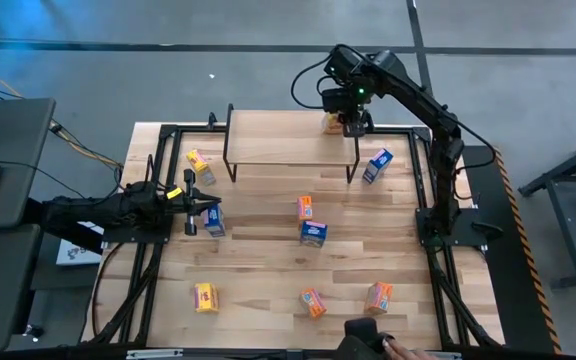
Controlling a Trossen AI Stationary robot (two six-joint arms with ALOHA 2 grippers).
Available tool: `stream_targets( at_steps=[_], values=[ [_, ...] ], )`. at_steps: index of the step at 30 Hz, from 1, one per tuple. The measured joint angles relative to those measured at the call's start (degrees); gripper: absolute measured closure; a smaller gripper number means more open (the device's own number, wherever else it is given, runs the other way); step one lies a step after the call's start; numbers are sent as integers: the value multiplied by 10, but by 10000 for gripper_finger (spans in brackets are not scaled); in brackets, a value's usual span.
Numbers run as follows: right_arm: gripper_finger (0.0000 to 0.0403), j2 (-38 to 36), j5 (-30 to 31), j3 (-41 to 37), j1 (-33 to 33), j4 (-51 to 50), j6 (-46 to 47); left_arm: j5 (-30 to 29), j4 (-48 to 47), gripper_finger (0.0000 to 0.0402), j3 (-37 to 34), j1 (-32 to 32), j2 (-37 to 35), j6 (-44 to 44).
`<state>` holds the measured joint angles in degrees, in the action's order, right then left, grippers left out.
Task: Stack cereal on shelf
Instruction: Put the middle yellow cereal box on the shelf
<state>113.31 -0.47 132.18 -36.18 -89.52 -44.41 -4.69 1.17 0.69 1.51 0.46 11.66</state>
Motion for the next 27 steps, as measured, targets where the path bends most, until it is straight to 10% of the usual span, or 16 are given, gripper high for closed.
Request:
stream_targets(
  at_steps=[27],
  values=[
    [214,4,9,0,-1,15,5,0,0,387,0,0,0,0]
  ],
)
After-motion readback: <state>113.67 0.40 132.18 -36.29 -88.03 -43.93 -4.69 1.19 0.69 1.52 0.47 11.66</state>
